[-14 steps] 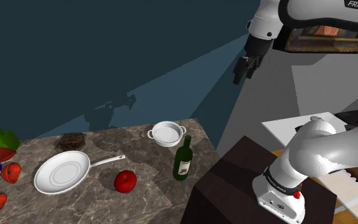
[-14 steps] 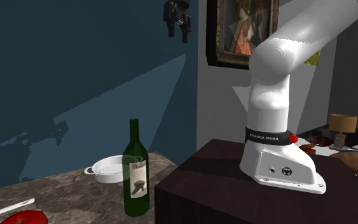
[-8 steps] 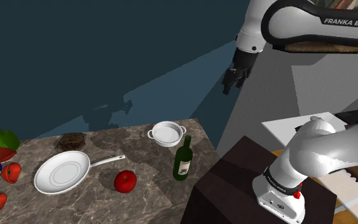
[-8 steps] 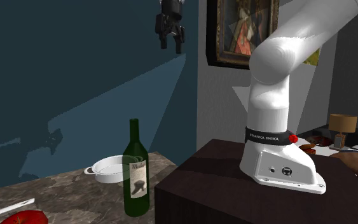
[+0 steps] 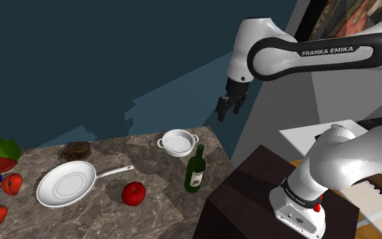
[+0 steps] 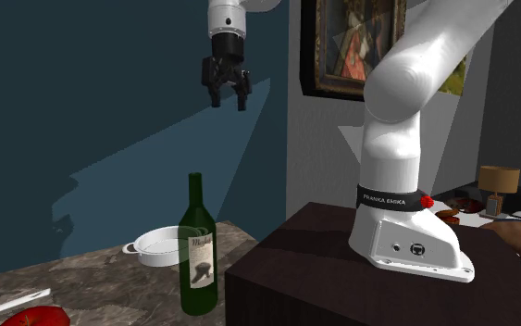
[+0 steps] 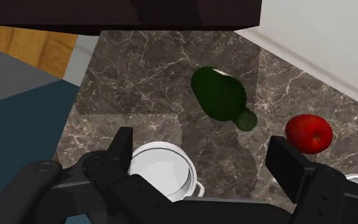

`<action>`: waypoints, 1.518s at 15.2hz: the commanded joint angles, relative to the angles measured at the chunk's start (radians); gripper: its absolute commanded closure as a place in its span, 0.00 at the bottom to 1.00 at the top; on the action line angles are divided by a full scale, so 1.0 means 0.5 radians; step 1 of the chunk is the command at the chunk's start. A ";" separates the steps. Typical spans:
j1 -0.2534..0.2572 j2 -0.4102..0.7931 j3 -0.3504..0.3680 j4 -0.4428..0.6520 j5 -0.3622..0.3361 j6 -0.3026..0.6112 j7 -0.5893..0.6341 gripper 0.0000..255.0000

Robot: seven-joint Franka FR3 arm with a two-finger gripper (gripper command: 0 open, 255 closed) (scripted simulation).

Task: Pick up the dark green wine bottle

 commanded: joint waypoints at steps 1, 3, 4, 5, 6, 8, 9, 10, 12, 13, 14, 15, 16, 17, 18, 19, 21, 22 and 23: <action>0.017 0.103 0.045 -0.030 0.036 0.121 0.047 0.00; 0.034 0.219 0.089 -0.050 0.067 0.242 0.091 0.00; 0.042 0.281 0.112 -0.056 0.081 0.303 0.113 0.00; 0.049 0.346 0.134 -0.060 0.094 0.364 0.135 0.00; 0.056 0.413 0.156 -0.060 0.105 0.424 0.157 0.00; 0.069 0.553 0.199 -0.053 0.124 0.544 0.203 0.00; 0.076 0.626 0.219 -0.046 0.130 0.602 0.226 0.00; 0.081 0.701 0.239 -0.036 0.134 0.660 0.250 0.00; 0.090 0.813 0.267 -0.016 0.136 0.743 0.286 0.00; 0.090 0.834 0.269 -0.027 0.134 0.774 0.287 0.00; 0.090 0.855 0.272 -0.037 0.132 0.805 0.287 0.00; 0.089 0.877 0.274 -0.046 0.129 0.837 0.288 0.00; 0.089 0.900 0.276 -0.055 0.127 0.868 0.289 0.00; 0.088 0.923 0.279 -0.064 0.124 0.900 0.290 0.00; 0.088 0.947 0.281 -0.072 0.120 0.931 0.291 0.00; 0.087 0.971 0.283 -0.080 0.117 0.963 0.293 0.00; 0.087 0.986 0.284 -0.084 0.114 0.981 0.294 0.00; 0.089 0.982 0.285 -0.093 0.118 0.987 0.294 1.00; 0.088 0.986 0.285 -0.091 0.116 0.988 0.293 1.00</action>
